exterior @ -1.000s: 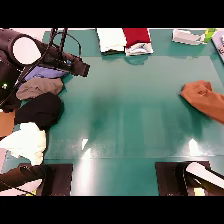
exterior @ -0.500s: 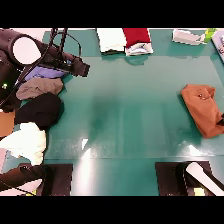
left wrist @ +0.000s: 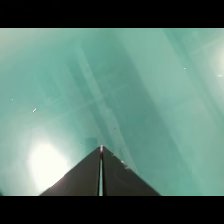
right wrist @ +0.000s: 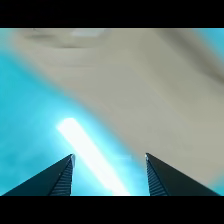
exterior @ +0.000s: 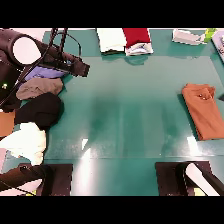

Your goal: Fold the shirts.

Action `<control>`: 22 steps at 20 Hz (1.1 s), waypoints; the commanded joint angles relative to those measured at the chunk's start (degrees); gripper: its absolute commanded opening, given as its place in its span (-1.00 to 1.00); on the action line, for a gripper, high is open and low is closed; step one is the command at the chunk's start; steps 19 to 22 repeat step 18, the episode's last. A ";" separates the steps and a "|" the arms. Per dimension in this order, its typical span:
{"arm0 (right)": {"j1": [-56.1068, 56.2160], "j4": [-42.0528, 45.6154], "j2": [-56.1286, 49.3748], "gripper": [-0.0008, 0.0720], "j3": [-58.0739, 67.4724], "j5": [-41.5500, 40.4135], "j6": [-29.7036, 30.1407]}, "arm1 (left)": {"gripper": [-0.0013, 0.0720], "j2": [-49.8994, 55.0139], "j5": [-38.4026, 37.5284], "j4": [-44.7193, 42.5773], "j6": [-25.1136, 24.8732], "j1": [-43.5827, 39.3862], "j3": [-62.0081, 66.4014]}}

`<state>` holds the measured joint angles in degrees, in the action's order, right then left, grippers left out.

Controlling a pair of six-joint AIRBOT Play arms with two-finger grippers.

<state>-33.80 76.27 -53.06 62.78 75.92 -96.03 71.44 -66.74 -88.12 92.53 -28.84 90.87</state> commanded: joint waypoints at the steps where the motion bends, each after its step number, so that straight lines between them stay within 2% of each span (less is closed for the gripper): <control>1: 17.49 -5.70 -0.24 0.45 1.36 -2.75 0.07 | -0.90 0.02 0.26 -0.72 -0.02 0.13 0.00; 5: 34.38 -5.70 -5.14 0.44 1.36 -5.03 0.09 | -0.90 0.00 0.39 -1.31 0.02 0.13 0.00; 6: 37.18 -5.68 -6.25 0.39 1.36 -5.05 0.09 | -0.90 0.00 0.31 -1.29 0.02 0.13 0.00; 8: 41.59 -5.68 -8.26 0.00 1.36 -5.31 0.13 | -0.90 0.00 0.33 -1.29 0.02 0.13 0.00; 10: 44.13 -5.77 -9.57 -0.91 1.36 -5.38 1.75 | -0.90 0.00 0.31 -1.29 0.02 0.13 0.00; 22: 45.44 -5.79 -10.05 -0.91 1.36 -5.44 2.25 | -0.90 0.00 0.33 -1.29 0.02 0.13 0.00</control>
